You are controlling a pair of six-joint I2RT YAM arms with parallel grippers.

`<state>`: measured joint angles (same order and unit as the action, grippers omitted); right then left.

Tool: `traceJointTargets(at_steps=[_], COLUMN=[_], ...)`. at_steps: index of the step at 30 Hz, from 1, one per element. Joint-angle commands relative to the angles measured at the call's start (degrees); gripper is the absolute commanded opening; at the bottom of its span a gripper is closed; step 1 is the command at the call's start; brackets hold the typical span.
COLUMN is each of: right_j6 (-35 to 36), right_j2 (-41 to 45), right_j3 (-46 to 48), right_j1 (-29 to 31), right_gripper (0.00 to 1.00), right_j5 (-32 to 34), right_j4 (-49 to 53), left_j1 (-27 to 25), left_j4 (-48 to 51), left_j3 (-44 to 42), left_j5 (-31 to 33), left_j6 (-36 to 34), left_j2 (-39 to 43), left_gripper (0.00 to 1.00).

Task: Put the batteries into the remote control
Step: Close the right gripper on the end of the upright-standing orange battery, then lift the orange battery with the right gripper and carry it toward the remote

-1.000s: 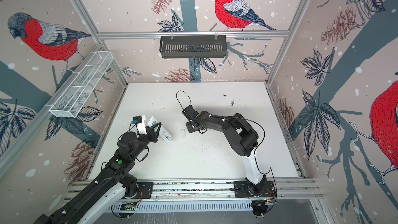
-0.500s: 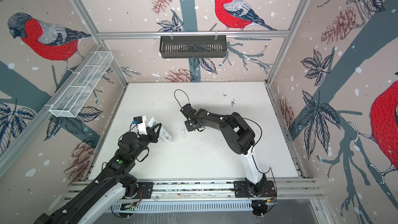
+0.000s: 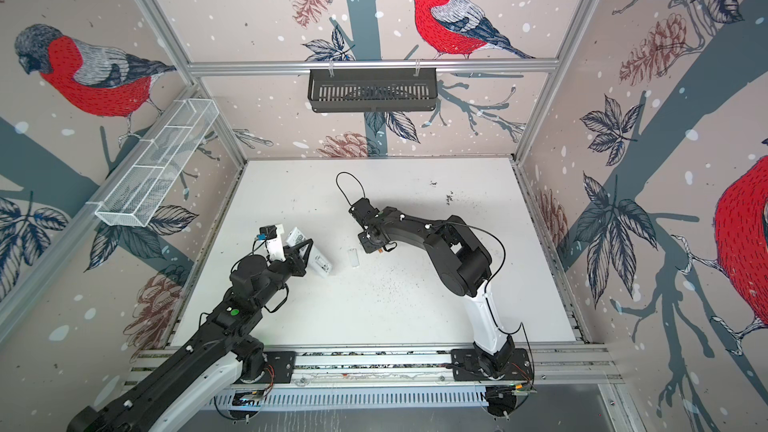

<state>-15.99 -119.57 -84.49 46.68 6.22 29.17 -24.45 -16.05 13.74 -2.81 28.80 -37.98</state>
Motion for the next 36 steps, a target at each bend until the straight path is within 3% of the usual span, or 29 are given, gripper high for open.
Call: traceJointTargets(at_steps=[1,8,19,25,36], right_j6=[2.35,4.11,5.97,6.44,8.01], right_j2=[3.17,13.88,35.77,40.46,45.65], right_j3=[2.51,12.58,34.62,40.31,46.86], right_j1=[0.86,1.87,4.72,6.51,8.72], right_gripper=[0.13,0.13,0.15,0.16,0.16], right_j5=[-1.80,-8.08,-23.82,-27.44,-28.97], right_j4=[-2.83,-14.85,-47.86,-56.81,-65.26], left_j1=[0.10,0.43,4.90,6.16,9.52], left_j4=[-2.27,-1.61,-16.85,-28.33,-35.65], left_j3=[1.35,3.75,1.87,0.32,1.54], left_j5=[-1.70,-6.58,-26.96,-35.93,-43.71], left_j6=[0.59,1.89,10.35,17.44,26.13], left_j2=[-1.50,-4.48,-10.54,-13.43,-20.03], left_gripper=[0.05,0.03,0.00,0.00,0.00])
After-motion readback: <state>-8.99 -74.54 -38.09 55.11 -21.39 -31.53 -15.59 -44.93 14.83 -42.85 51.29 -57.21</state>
